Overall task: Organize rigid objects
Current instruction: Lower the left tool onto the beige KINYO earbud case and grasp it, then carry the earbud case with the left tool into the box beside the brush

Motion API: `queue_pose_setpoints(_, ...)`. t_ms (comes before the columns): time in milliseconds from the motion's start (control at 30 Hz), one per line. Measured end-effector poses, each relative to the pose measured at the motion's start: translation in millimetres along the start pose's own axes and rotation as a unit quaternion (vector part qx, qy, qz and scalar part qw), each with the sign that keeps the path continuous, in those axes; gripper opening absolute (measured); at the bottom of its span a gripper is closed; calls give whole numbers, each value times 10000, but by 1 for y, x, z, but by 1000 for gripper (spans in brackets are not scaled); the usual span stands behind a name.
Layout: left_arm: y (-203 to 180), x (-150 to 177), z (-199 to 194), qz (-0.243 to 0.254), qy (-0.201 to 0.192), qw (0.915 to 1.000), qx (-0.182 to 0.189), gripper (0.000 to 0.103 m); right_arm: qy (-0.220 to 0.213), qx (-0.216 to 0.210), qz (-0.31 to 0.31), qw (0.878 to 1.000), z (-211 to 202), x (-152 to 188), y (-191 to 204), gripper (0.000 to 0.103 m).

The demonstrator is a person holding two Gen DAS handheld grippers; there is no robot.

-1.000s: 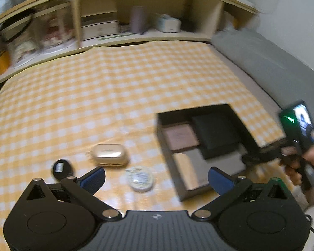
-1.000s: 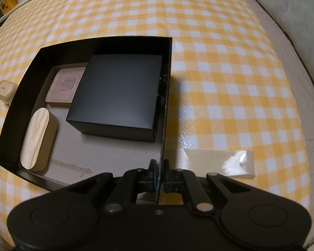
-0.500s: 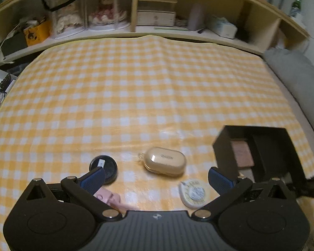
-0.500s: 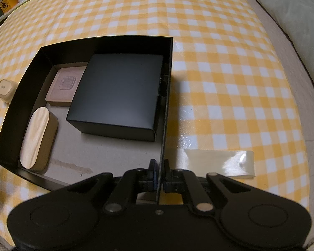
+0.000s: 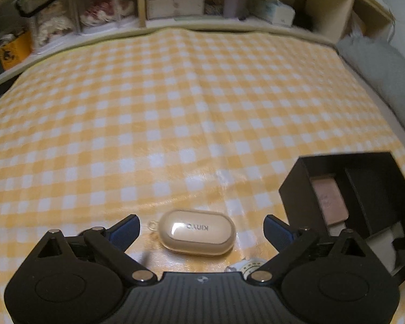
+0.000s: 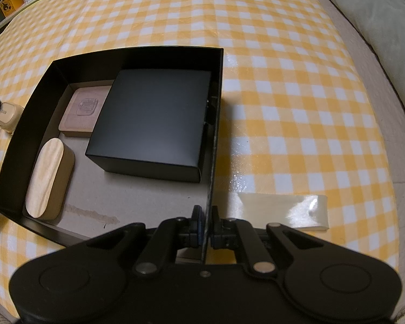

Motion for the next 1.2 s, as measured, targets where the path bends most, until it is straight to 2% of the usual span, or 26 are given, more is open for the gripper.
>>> queue_pose_setpoints(267, 3, 3, 30, 140, 190, 9992, -331, 97, 5, 5, -1, 10000, 0, 0, 0, 6)
queue_pose_setpoints(367, 5, 4, 35, 126, 221, 9992, -297, 97, 2, 0, 3, 10000, 0, 0, 0, 6)
queue_pose_setpoints(500, 6, 5, 37, 60, 240, 9997, -91, 87, 2, 5, -2, 10000, 1, 0, 0, 6)
queue_pose_setpoints(700, 12, 10, 41, -16, 217, 9997, -98, 87, 2, 8, -3, 10000, 0, 0, 0, 6)
queue_pose_setpoints(800, 14, 10, 28, -68, 86, 9999, -64, 87, 2, 5, 1, 10000, 0, 0, 1, 6)
queue_pose_setpoints(1000, 4, 1, -14, 87, -411, 9985, 349, 87, 3, 10, 2, 10000, 0, 0, 2, 6)
queue_pose_setpoints(1100, -14, -1, -35, 519, -608, 9944, 688, 87, 5, 13, 2, 10000, 0, 0, 2, 6)
queue_pose_setpoints(1200, -38, 1, -51, 1157, -692, 9858, 997, 87, 5, 16, -2, 10000, 0, 0, 2, 6)
Point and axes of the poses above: each gripper's, at about its wrist camera, not at the fingertips, and z roughly the way its jaws point, y to its left, x to its underside, the point moved 2 cm from there along z, roughly the way its jaws point, and after that the axes turned 8 degrees about y, right-handed, at the moved point
